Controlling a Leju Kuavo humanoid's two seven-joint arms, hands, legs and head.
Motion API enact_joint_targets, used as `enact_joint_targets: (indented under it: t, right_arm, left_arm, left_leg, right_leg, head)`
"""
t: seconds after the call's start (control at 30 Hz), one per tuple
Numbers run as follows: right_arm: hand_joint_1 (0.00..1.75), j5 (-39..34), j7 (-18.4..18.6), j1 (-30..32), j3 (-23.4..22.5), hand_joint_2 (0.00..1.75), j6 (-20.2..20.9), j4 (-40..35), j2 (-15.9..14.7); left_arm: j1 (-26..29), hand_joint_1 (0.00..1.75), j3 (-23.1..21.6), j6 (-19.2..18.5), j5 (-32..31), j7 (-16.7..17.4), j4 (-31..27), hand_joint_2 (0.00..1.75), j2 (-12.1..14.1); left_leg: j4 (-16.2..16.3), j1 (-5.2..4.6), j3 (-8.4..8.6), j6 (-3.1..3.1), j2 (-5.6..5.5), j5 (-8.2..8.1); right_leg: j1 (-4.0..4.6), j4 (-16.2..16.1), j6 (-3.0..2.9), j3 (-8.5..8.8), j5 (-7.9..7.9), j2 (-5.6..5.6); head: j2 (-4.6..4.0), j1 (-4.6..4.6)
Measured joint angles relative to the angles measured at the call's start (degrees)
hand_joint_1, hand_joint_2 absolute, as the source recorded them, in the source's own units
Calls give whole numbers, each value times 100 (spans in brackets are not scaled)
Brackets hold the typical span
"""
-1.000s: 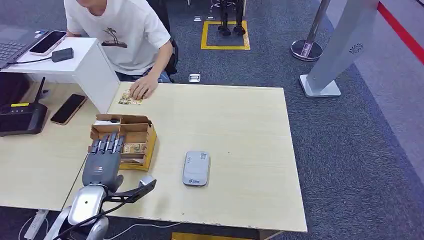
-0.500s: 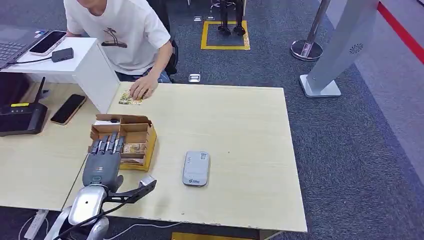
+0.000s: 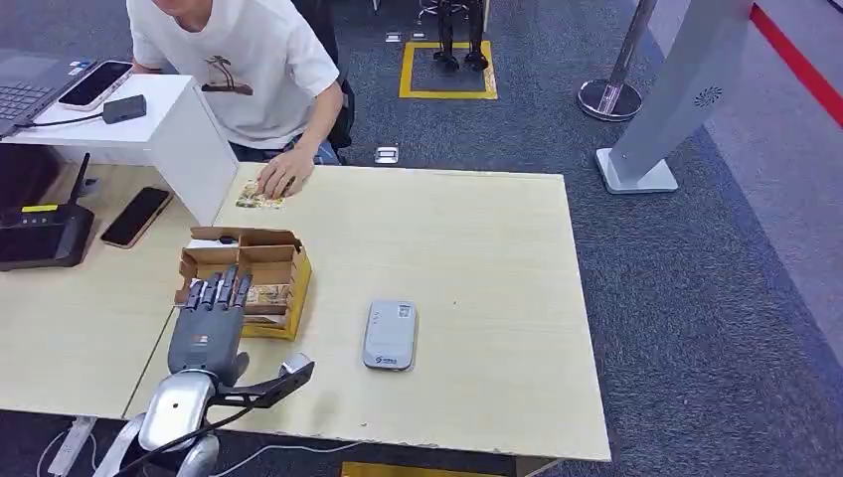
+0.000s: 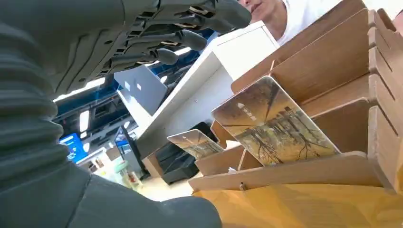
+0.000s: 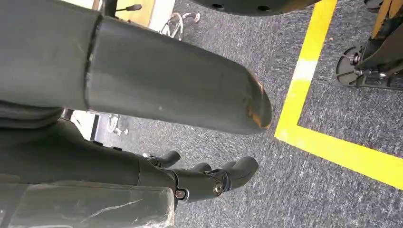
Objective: Pass the card to the sensor for recognition and then transmit it.
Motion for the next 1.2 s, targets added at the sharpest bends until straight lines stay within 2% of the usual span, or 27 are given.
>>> enact_joint_targets:
  t: [0.63, 1.2]
  right_arm:
    - [0, -28, 13, 1, -39, 0, -33, 0, 0]
    - [0, -90, 61, 1, -44, 0, -44, 0, 0]
  left_arm:
    - [107, 0, 4, -232, 0, 343, -192, 175, 116]
    - [89, 0, 125, -155, 0, 494, -426, 175, 116]
  left_leg:
    - [-1, 0, 0, 0, -1, 0]
    - [-1, 0, 1, 0, 0, 0]
  right_leg:
    - [0, 0, 0, 1, 0, -1]
    - [0, 0, 0, 0, 0, 0]
  head:
    - [0, -2]
    - [0, 0]
